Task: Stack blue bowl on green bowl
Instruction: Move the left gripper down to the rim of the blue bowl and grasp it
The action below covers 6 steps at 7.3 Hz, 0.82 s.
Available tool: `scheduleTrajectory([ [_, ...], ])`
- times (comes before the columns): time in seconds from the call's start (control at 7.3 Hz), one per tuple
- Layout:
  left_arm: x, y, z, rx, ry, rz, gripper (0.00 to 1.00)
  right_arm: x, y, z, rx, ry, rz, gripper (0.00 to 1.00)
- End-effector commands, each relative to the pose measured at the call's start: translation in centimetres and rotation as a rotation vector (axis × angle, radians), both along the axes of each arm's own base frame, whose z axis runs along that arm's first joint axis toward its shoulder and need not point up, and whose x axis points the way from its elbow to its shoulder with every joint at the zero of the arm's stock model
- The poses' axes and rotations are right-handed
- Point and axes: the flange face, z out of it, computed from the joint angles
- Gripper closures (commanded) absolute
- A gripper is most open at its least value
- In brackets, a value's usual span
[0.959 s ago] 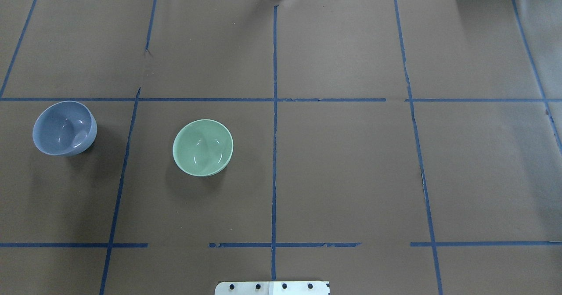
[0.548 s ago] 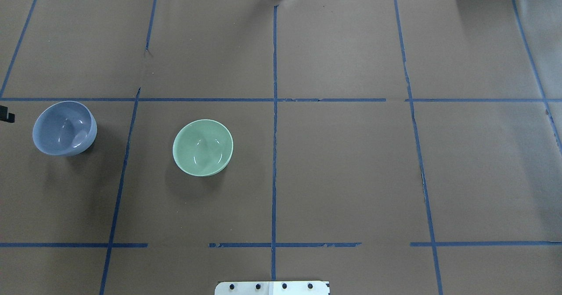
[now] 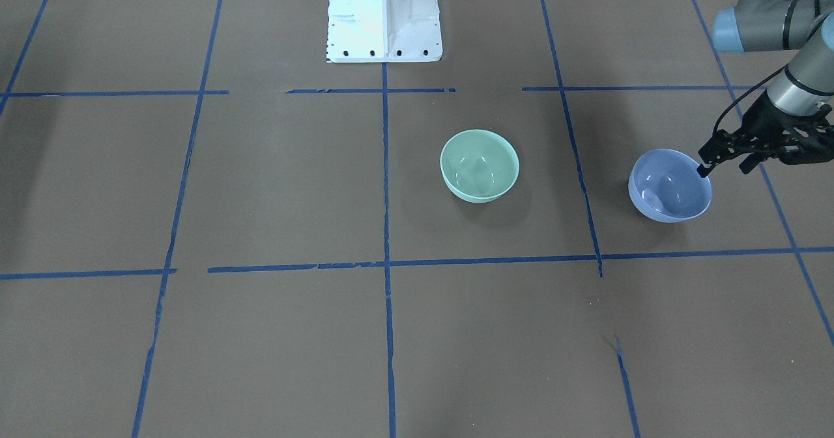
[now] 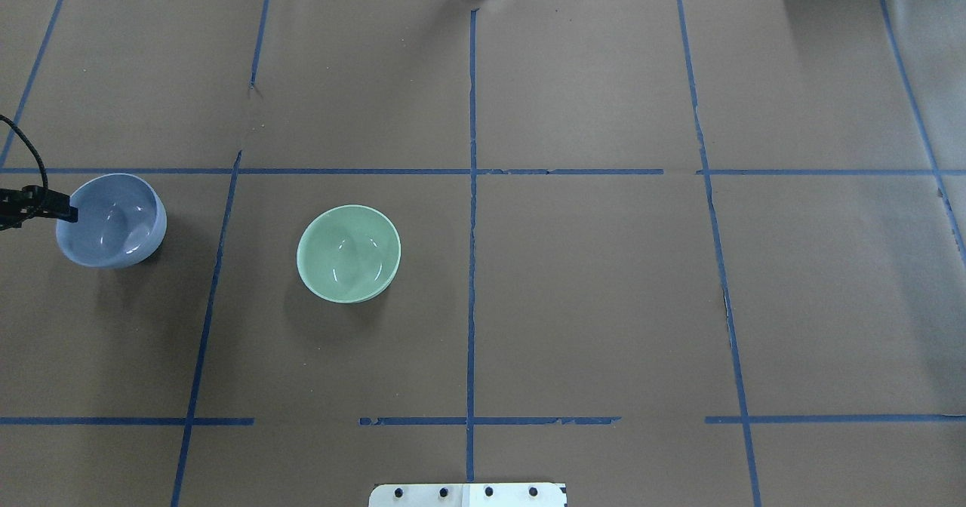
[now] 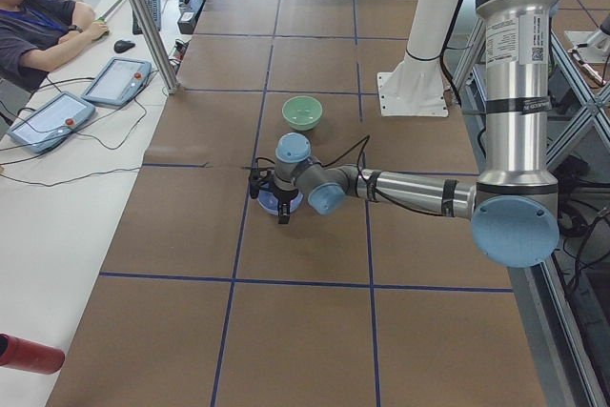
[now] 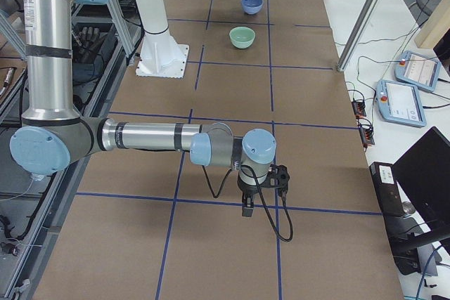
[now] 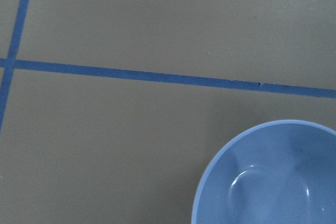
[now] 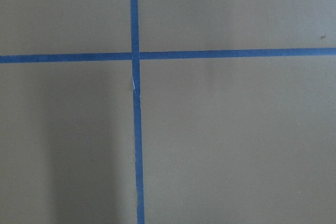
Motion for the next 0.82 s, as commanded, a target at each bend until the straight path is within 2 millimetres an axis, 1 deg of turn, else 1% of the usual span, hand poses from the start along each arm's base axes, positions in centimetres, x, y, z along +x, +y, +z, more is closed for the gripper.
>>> scheduleTrajectory([
  [0.0, 0.5, 0.1, 0.4, -0.014, 0.000, 0.009, 0.86, 0.0, 0.0, 0.0, 0.000, 0.000, 0.000, 0.00],
  [0.14, 0.5, 0.1, 0.2, -0.016, 0.002, 0.011, 1.00, 0.1, 0.0, 0.0, 0.000, 0.000, 0.001, 0.00],
  [0.27, 0.4, 0.1, -0.4, -0.005, 0.008, 0.012, 1.00, 0.0, 0.0, 0.0, 0.000, 0.000, 0.000, 0.00],
  [0.41, 0.2, 0.1, -2.0, 0.016, 0.021, 0.008, 1.00, 0.0, 0.0, 0.0, 0.000, 0.000, 0.000, 0.00],
  [0.55, -0.4, 0.3, -4.3, -0.001, 0.013, 0.007, 1.00, 0.0, 0.0, 0.0, 0.000, 0.000, 0.000, 0.00],
  [0.68, -0.5, 1.0, -8.4, -0.058, 0.007, 0.030, 1.00, 0.0, 0.0, 0.0, 0.000, 0.000, 0.000, 0.00],
])
